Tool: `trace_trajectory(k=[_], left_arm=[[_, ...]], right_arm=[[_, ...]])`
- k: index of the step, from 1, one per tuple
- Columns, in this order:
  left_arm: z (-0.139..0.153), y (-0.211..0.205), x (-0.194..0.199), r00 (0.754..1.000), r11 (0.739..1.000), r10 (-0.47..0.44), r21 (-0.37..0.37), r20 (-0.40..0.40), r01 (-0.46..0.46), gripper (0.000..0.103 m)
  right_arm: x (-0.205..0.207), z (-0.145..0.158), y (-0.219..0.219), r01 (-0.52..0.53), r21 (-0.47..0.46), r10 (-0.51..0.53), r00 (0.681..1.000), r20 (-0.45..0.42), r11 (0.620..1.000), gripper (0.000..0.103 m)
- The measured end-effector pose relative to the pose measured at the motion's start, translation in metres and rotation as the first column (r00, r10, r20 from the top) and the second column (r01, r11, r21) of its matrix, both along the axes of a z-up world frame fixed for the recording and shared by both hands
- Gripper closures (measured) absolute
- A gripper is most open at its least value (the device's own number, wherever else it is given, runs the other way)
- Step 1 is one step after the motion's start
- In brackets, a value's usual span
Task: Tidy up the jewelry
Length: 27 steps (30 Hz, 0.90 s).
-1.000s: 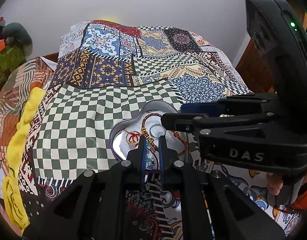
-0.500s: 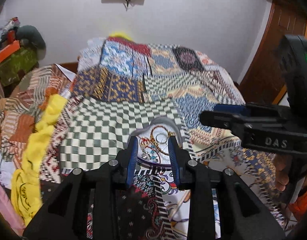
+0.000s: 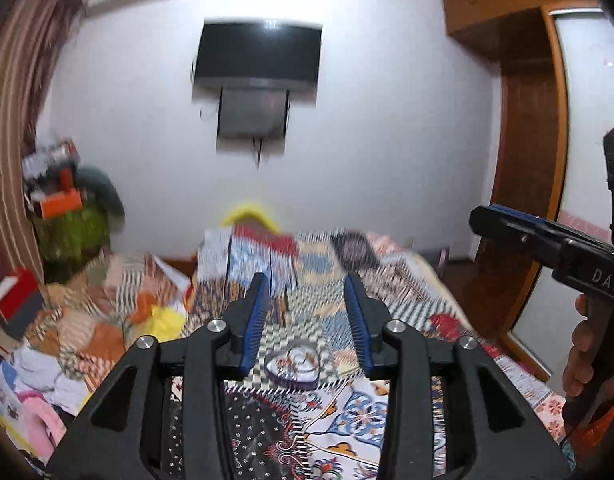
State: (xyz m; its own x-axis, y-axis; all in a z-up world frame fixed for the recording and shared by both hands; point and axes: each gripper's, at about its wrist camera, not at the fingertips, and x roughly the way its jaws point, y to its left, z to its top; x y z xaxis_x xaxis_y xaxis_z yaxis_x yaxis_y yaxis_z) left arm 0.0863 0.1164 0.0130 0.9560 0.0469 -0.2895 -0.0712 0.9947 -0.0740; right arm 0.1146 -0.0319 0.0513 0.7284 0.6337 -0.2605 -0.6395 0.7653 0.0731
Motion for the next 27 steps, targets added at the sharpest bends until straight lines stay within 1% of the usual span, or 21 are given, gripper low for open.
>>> trace_trajectory(k=[3,4,5,6,7,8,9,11,13,16,21,27], left_arm=[[0.013,-0.018,-0.034,0.997,0.999,0.016,0.046,0.078,-0.02,0.058],[0.016,-0.021,-0.043,0.995,0.998,0.02,0.055,0.099,-0.026,0.052],[0.018,-0.025,-0.053,0.992,0.997,0.027,0.062,0.123,-0.035,0.039],[0.02,-0.028,-0.062,0.989,0.997,0.036,0.061,0.143,-0.046,0.031],[0.02,-0.029,-0.067,0.987,0.997,0.046,0.057,0.155,-0.055,0.015],[0.021,-0.031,-0.074,0.983,0.996,0.062,0.053,0.173,-0.072,0.007],[0.021,-0.032,-0.078,0.98,0.995,0.076,0.054,0.185,-0.088,0.005],[0.021,-0.035,-0.086,0.974,0.99,0.103,0.071,0.201,-0.119,0.004],[0.021,-0.036,-0.089,0.972,0.989,0.112,0.069,0.209,-0.129,0.001],[0.018,-0.034,-0.094,0.972,0.991,0.116,0.04,0.206,-0.127,0.001],[0.015,-0.037,-0.106,0.971,0.99,0.131,0.033,0.198,-0.14,0.001],[0.014,-0.038,-0.108,0.973,0.989,0.134,0.03,0.189,-0.142,0.001]], right_arm=[[-0.041,0.012,-0.012,0.036,0.041,-0.04,0.994,0.102,0.999,0.06],[-0.051,0.014,-0.015,0.047,0.054,-0.053,0.991,0.124,0.997,0.057],[-0.059,0.014,-0.018,0.053,0.07,-0.062,0.989,0.135,0.996,0.052],[-0.068,0.015,-0.022,0.06,0.094,-0.074,0.987,0.144,0.994,0.047],[-0.074,0.014,-0.025,0.072,0.11,-0.087,0.985,0.147,0.991,0.035],[-0.077,0.013,-0.026,0.087,0.12,-0.105,0.983,0.153,0.989,0.024],[-0.082,0.012,-0.027,0.114,0.125,-0.134,0.977,0.166,0.986,0.02],[-0.085,0.009,-0.026,0.165,0.123,-0.186,0.964,0.188,0.979,0.008],[-0.088,0.006,-0.024,0.198,0.121,-0.218,0.959,0.181,0.973,0.0],[-0.09,0.002,-0.022,0.222,0.122,-0.239,0.959,0.153,0.967,0.0],[-0.091,-0.002,-0.023,0.232,0.098,-0.243,0.962,0.125,0.968,0.0],[-0.107,-0.006,-0.031,0.23,0.082,-0.24,0.96,0.145,0.97,0.0]])
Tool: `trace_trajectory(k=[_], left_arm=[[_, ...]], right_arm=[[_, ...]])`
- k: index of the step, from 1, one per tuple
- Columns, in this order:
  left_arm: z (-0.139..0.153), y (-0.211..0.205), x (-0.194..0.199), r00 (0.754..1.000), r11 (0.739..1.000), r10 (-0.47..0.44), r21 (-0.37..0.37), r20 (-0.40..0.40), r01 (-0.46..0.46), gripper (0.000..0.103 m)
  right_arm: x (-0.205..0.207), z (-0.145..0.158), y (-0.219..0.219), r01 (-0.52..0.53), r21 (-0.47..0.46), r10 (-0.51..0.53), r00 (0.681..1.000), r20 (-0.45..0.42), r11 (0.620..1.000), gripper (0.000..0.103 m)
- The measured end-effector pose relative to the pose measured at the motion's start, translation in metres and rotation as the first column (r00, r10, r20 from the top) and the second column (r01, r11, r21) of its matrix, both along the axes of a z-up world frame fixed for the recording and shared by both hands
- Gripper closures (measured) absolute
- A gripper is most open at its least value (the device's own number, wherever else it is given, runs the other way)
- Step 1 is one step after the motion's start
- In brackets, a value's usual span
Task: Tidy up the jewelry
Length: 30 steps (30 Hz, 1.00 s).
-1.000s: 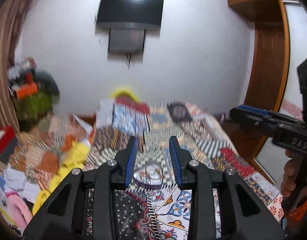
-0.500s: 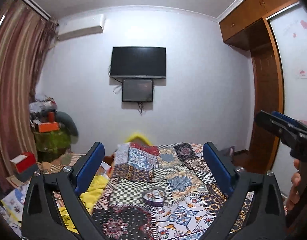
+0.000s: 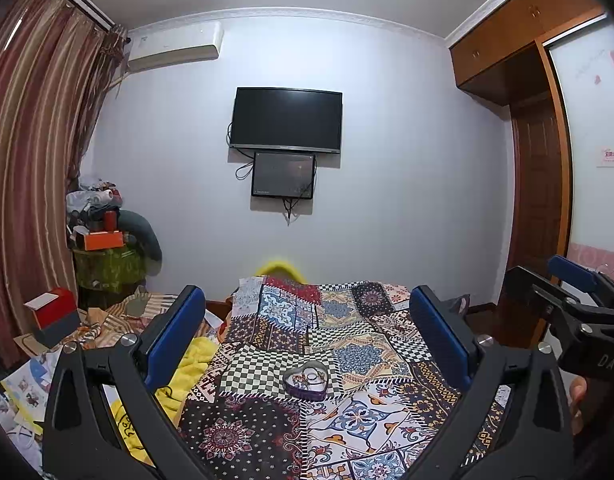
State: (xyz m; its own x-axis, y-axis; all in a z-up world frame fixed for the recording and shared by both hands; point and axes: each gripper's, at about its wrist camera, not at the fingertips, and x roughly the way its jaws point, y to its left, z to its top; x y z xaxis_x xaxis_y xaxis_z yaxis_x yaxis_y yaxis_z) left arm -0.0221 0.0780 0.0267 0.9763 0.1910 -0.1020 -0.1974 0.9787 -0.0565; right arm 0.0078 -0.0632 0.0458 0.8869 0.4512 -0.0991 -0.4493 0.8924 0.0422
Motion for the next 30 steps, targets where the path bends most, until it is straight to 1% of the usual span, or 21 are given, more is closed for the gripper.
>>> trace_trajectory(k=[18,26,30], left_arm=[[-0.0034,-0.0018,0.0023,1.0,1.0,-0.01,-0.005,-0.013,0.009,0.001],[-0.0074,-0.0036,0.0045,1.0,1.0,-0.016,0.012,-0.026,0.016,0.001],[-0.0092,-0.0029,0.0066,0.999,1.0,-0.024,0.0,-0.033,0.024,0.001]], right_arm=[[-0.0049,-0.0018,-0.0058,-0.01,0.002,0.01,1.0,-0.019,1.0,0.0],[-0.0045,-0.0023,-0.0071,-0.017,0.008,0.017,0.999,-0.035,1.0,0.0],[-0.004,-0.0028,-0.0075,-0.015,0.004,0.015,0.999,-0.042,1.0,0.0]])
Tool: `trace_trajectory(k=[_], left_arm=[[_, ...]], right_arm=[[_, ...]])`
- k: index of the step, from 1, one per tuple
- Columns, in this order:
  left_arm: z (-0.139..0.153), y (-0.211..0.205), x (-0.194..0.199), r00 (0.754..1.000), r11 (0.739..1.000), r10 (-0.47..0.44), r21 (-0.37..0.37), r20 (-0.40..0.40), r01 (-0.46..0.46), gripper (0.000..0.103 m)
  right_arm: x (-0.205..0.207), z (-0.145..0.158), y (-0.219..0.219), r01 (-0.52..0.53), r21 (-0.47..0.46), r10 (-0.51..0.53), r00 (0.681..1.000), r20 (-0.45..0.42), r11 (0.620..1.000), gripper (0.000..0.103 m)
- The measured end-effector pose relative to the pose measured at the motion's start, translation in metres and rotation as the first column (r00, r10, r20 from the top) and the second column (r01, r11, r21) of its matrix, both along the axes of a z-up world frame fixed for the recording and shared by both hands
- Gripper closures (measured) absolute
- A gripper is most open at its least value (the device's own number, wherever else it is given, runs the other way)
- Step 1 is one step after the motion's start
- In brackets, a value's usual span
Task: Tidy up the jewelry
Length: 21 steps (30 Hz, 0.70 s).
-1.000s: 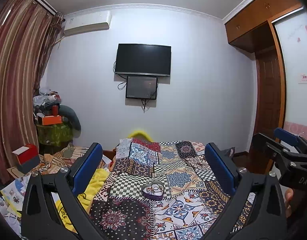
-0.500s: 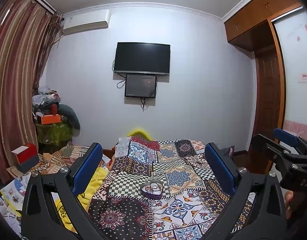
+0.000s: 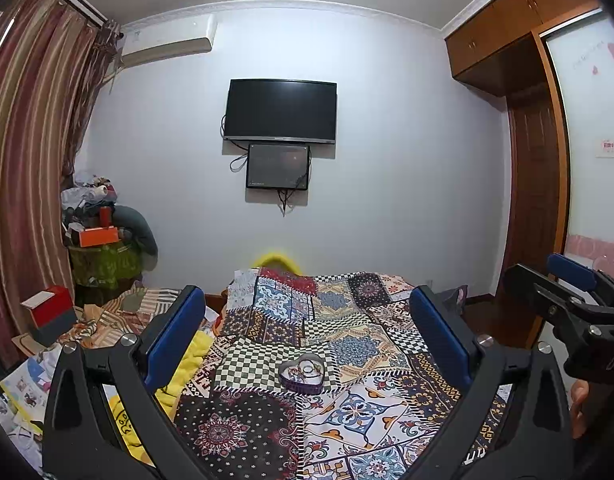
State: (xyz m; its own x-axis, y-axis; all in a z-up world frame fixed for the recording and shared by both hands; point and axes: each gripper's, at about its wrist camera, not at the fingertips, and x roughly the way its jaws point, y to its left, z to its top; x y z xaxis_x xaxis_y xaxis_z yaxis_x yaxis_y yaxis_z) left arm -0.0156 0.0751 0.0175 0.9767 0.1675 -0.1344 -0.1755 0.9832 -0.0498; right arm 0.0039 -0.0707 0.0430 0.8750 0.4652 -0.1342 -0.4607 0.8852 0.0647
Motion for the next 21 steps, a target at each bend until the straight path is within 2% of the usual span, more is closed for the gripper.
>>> trace_trajectory(k=[21], left_arm=[[-0.0045,0.0009,0.0093,0.999,0.999,-0.038,-0.023,-0.026,0.037,0.001]], right_arm=[[0.0056,-0.0019,0.0007,-0.002,0.0,0.002,1.0,-0.024,1.0,0.0]])
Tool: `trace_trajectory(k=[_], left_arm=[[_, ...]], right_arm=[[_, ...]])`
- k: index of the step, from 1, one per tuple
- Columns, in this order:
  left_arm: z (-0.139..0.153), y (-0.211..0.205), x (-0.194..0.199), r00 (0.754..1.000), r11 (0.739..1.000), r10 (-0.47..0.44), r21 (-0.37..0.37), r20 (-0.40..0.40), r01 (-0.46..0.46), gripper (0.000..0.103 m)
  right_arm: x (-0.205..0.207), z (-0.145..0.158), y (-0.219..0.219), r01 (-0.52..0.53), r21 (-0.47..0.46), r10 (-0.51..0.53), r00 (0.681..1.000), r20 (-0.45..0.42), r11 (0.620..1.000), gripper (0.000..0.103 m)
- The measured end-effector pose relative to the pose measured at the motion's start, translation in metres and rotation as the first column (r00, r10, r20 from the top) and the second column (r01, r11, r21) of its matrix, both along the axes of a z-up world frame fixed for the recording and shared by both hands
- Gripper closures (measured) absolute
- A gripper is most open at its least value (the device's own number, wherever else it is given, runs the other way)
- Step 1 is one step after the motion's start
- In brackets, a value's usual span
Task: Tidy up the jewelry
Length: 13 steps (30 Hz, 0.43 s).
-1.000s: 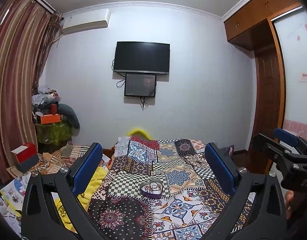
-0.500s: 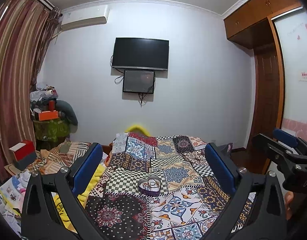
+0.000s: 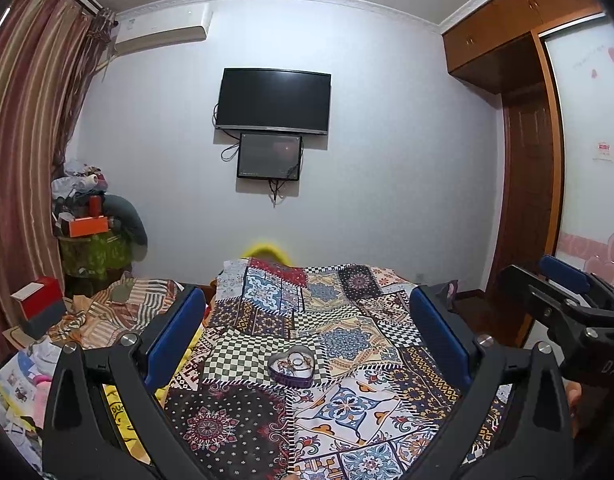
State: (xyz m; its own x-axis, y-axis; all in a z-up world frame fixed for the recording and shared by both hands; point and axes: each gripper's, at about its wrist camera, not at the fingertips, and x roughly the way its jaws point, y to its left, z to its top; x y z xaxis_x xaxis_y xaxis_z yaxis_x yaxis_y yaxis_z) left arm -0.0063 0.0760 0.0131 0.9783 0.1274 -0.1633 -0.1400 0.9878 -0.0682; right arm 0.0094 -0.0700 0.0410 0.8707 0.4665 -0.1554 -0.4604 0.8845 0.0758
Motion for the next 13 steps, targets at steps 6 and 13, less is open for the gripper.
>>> trace_trajectory(k=[6,13], left_arm=[[-0.0009,-0.0009,0.0015,1.0,1.0,0.004,0.004,-0.001,-0.004,0.001],[-0.0046,0.001,0.0062,1.0,1.0,0.005,0.0,-0.011,-0.005,0.001]], right_arm=[[0.0023,-0.002,-0.0013,0.006,0.003,-0.006,1.0,-0.009,1.0,0.0],[0.0076,-0.006,-0.0018,0.007,0.007,-0.006,1.0,-0.026,1.0,0.0]])
